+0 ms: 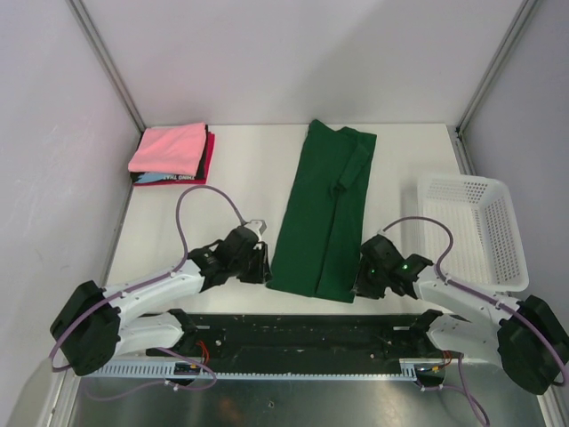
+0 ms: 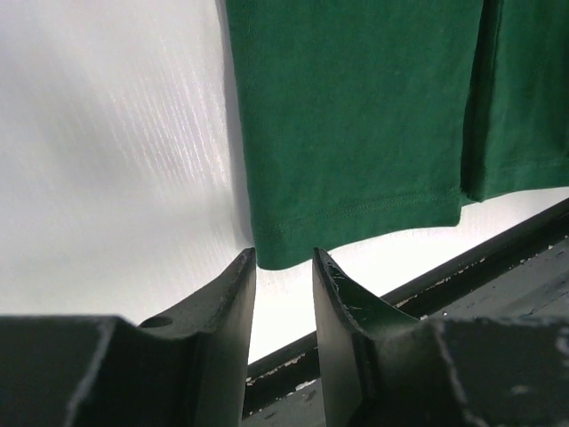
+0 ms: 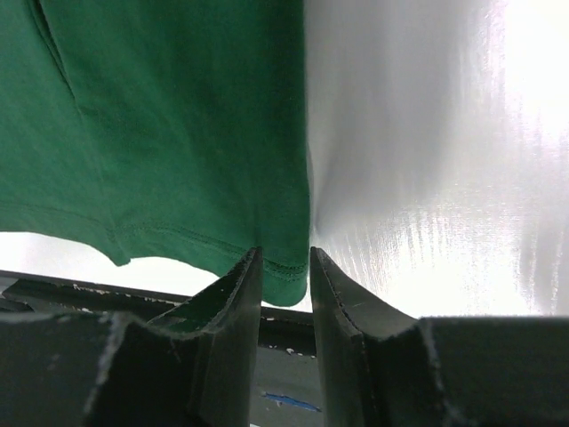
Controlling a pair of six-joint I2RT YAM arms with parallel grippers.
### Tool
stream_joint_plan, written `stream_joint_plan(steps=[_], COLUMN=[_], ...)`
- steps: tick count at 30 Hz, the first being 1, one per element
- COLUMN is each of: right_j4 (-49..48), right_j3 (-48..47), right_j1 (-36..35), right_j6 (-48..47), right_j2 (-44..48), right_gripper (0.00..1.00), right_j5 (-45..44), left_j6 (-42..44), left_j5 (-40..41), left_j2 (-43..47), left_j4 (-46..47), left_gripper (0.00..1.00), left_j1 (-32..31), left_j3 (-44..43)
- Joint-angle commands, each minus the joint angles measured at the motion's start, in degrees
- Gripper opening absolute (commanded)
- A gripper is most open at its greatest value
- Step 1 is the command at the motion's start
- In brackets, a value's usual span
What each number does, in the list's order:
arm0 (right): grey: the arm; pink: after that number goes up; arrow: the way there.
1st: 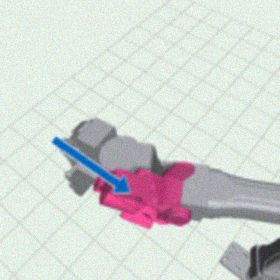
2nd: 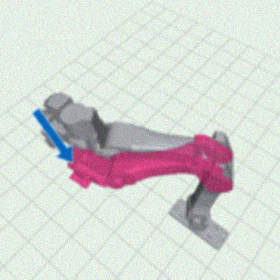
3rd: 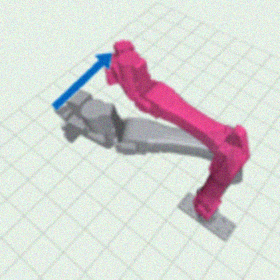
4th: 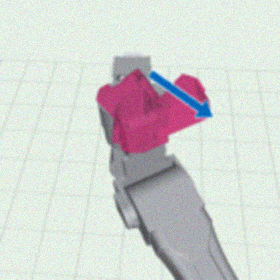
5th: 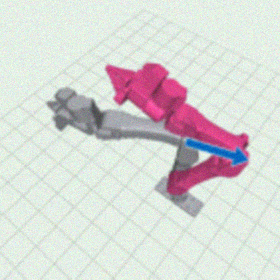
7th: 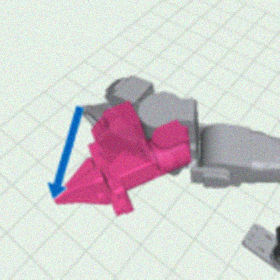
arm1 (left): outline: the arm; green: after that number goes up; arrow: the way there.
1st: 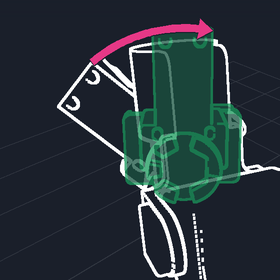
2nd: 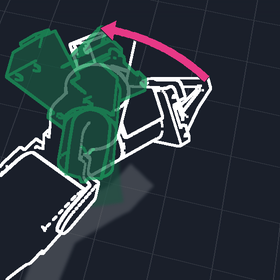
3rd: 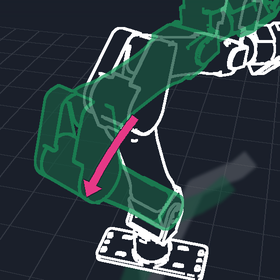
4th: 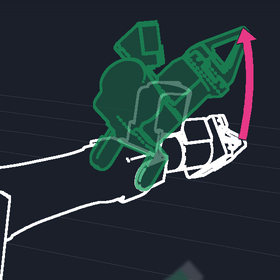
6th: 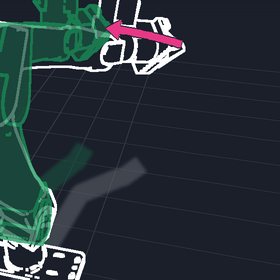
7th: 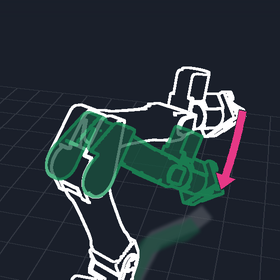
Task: Fold and stack the t-shirts
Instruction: Grab the bottom of the folded rectangular tshirt with both arms
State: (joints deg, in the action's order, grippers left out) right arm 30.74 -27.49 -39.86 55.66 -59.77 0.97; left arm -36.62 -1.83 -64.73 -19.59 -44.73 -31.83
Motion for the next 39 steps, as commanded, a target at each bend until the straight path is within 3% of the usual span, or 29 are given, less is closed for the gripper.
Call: stream_joint_plan(steps=[1, 25, 39], right_j4=[-4.27, -1.9, 1.04], right_j3=[1.7, 5.77, 5.78], right_j1=[-1.6, -5.93, -5.93], right_j6=[2.97, 5.94, 5.17], right_j2=[-0.81, -0.65, 2.02], right_gripper=[0.33, 0.33, 0.41], right_j5=[1.21, -0.97, -0.97], left_j6=[-0.22, -0.13, -1.0], left_j5=[0.76, 1.58, 5.55], left_j2=[0.51, -5.56, -5.81], left_j4=[3.19, 6.1, 6.03], left_gripper=[0.37, 0.37, 0.39], left_j1=[0.66, 0.78, 0.77], left_j3=[0.52, 1.79, 3.28])
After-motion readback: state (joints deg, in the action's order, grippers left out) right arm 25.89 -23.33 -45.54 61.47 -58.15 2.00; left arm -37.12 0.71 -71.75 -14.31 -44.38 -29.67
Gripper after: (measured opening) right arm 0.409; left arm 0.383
